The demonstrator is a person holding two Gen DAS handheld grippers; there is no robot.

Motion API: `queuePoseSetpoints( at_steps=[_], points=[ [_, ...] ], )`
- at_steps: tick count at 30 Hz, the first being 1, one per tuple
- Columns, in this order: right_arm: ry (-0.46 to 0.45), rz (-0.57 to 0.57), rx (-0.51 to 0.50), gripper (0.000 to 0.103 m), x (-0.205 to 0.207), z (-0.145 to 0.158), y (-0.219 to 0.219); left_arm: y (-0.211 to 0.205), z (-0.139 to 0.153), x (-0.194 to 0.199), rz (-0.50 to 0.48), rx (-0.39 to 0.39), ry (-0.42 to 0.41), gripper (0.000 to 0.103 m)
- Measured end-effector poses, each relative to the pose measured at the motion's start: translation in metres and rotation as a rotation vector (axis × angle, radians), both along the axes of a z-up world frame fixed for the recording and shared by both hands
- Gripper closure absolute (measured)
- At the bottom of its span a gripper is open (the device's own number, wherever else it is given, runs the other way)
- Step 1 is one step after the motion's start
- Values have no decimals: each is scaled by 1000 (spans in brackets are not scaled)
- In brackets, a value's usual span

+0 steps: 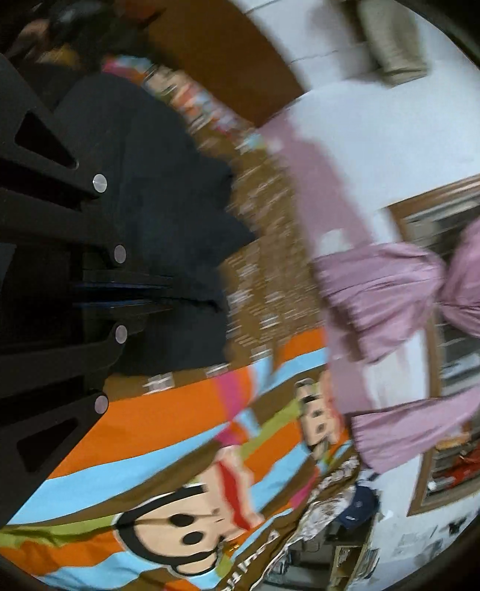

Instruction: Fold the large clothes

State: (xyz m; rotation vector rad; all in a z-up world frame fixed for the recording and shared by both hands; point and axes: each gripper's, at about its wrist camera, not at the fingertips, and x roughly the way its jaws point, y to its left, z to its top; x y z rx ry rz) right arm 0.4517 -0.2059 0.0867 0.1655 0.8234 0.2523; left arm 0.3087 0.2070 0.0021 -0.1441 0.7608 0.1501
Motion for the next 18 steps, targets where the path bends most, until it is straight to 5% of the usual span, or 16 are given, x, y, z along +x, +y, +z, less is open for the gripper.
queuePoseSetpoints(
  at_steps=[4, 6, 7, 8, 10, 11, 12, 15, 18],
  points=[
    [53, -13, -2, 91, -6, -31, -11, 8, -10, -3, 5, -35, 39, 78],
    [23, -24, -10, 80, -12, -21, -16, 10, -7, -7, -26, -90, 44, 78],
    [-10, -26, -35, 66, -14, -13, -15, 12, -4, -11, -45, -133, 35, 78],
    [-37, -22, -47, 51, -16, -5, -12, 12, -1, -16, -56, -160, 21, 75],
    [-107, 20, -65, 42, -21, 9, 1, 9, 11, -27, -66, -171, -13, 55],
    [-121, 53, -72, 40, -22, 12, 9, 8, 18, -32, -66, -173, -50, 37],
    [-127, 98, -92, 40, -23, 13, 22, 5, 26, -35, -69, -183, -92, 31],
    [-113, 244, -179, 36, -24, 2, 66, -9, 50, -30, -113, -205, -182, 30],
    [-68, 318, -267, 33, -23, -22, 91, -34, 57, -3, -164, -177, -162, 30]
  ],
)
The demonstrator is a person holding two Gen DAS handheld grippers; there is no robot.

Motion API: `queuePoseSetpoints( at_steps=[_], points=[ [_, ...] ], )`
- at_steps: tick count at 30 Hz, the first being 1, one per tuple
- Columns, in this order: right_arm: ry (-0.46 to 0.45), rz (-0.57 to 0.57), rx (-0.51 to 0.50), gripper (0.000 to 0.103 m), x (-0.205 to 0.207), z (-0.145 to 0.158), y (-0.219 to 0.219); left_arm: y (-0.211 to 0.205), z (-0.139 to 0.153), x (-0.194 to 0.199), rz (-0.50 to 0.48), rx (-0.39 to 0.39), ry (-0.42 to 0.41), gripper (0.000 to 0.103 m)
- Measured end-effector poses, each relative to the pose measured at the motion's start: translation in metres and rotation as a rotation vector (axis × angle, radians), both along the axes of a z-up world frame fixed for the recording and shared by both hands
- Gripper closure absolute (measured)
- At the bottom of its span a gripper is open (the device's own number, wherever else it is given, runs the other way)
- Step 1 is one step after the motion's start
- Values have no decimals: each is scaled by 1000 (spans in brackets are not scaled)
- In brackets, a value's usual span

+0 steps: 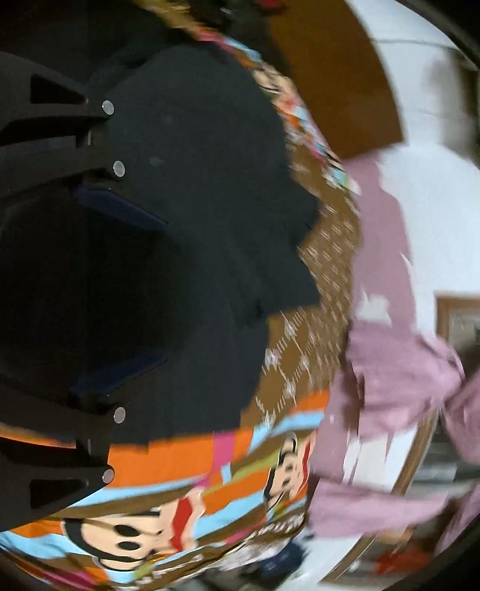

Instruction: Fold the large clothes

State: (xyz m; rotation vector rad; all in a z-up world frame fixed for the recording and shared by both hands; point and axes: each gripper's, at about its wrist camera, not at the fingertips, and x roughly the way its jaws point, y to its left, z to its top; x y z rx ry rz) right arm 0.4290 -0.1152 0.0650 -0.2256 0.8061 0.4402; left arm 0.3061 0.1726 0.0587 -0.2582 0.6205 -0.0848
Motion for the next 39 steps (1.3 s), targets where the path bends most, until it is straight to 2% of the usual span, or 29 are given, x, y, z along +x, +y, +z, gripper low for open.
queuePoseSetpoints(
  at_steps=[2, 4, 5, 7, 9, 12, 17, 20, 25, 28, 31, 33, 35, 39],
  points=[
    [25, -1, -39, 22, 2, -19, 1, -17, -8, 19, -44, 50, 46, 30],
    [47, -12, 9, 16, 4, -34, -12, -31, -28, 38, -68, 115, 158, 30],
    [55, -10, 34, 16, 4, -38, -16, -35, -38, 40, -71, 147, 183, 30],
    [50, 6, 75, 16, 3, -47, -22, -35, -47, 36, -80, 179, 170, 30],
    [28, 16, 67, 16, -1, -51, -19, -33, -52, 31, -86, 182, 166, 30],
    [20, 17, 60, 15, 0, -57, -17, -35, -61, 29, -74, 207, 185, 30],
    [12, 18, 77, 15, -2, -55, -19, -50, -80, 37, -62, 298, 233, 29],
    [0, 24, 96, 13, -4, -55, -21, -40, -82, 34, -72, 272, 214, 29],
    [4, 45, 158, 9, -5, -53, -28, -18, -70, 30, -102, 130, 193, 28],
    [-35, 30, 201, 9, -13, -42, -35, -17, -61, 31, -103, 104, 199, 28],
    [-60, 22, 261, 9, -8, -17, -43, -21, -50, 37, -105, 123, 206, 28],
    [-89, 1, 289, 5, 11, 8, -44, -22, -40, 44, -103, 140, 195, 28],
    [-71, -33, 322, 3, 44, 29, -38, -21, -25, 54, -98, 144, 153, 28],
    [77, -95, 402, 3, 127, 42, -15, -23, -1, 101, -42, 160, 116, 28]
  ],
)
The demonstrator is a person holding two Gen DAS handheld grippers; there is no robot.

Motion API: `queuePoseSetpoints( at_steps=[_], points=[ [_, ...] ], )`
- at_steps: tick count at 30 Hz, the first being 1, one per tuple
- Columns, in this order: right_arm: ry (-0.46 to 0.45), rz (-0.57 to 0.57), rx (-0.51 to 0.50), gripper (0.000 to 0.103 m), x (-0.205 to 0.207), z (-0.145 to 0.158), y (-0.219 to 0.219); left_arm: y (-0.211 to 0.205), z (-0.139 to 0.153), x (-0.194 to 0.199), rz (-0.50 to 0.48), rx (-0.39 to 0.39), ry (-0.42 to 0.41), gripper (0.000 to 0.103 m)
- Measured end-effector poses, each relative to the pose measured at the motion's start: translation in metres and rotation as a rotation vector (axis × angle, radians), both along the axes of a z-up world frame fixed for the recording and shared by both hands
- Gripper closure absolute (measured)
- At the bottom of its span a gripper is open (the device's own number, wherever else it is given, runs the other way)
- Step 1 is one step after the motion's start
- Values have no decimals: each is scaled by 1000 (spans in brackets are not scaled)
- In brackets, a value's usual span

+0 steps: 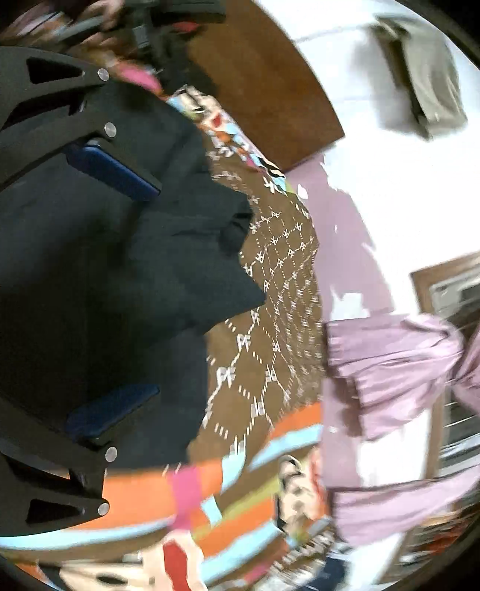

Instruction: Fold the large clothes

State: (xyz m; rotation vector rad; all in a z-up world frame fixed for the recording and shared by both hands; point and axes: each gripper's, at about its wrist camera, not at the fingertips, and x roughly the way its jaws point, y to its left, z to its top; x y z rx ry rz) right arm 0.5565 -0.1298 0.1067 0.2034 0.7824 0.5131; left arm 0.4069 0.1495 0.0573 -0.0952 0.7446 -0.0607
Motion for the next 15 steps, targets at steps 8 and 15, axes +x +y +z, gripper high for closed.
queuePoseSetpoints(
  at_steps=[8, 15],
  points=[
    [136, -133, 133, 5, 93, -17, 36, 13, 12, 119, 99, -167, 32, 28],
    [177, -173, 147, 41, 117, -46, 45, 14, 4, 180, 182, -174, 90, 28]
  ],
)
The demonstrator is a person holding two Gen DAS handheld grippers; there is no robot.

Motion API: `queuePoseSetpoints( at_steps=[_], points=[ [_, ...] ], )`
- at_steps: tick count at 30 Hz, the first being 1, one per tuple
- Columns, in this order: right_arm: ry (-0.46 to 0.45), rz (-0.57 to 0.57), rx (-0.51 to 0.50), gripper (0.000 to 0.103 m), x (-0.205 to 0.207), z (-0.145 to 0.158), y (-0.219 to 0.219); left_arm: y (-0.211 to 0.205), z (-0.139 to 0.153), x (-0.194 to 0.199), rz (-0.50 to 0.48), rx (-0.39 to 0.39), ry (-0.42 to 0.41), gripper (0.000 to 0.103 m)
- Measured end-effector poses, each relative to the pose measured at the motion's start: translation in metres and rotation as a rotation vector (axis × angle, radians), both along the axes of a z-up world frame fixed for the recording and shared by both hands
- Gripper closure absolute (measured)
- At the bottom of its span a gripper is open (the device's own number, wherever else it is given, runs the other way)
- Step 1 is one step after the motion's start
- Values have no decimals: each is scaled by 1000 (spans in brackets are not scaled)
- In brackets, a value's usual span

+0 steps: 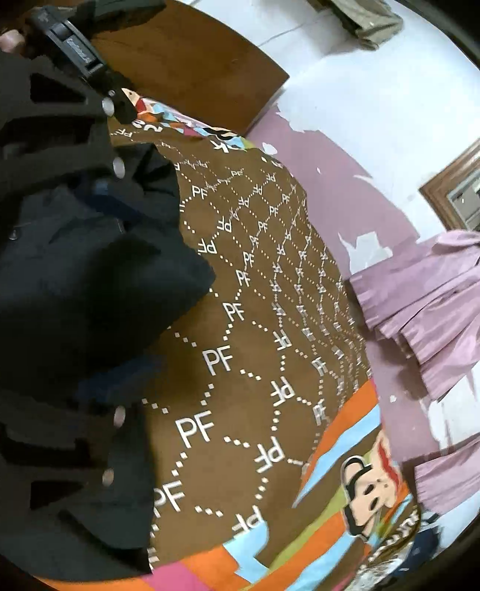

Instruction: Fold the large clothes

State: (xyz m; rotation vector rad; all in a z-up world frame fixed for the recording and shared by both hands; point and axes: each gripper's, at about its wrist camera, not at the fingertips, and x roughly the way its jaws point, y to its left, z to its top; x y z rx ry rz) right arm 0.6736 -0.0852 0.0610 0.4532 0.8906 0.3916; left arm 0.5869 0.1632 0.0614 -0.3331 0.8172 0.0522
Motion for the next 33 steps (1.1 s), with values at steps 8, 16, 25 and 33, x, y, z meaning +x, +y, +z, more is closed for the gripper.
queuePoseSetpoints(
  at_steps=[8, 16, 25, 33],
  points=[
    [5, -17, 89, 54, 2, -12, -12, -15, -26, 35, -1, -24, 30, 68],
    [16, 1, 41, 57, 5, -14, 3, -12, -25, 22, 12, -25, 13, 99],
    [-39, 75, -10, 96, -50, 12, -28, -10, -1, -31, -69, -27, -40, 100],
    [-91, 122, -88, 99, -134, -15, -57, 4, -3, -102, -155, -116, -59, 100]
  ],
)
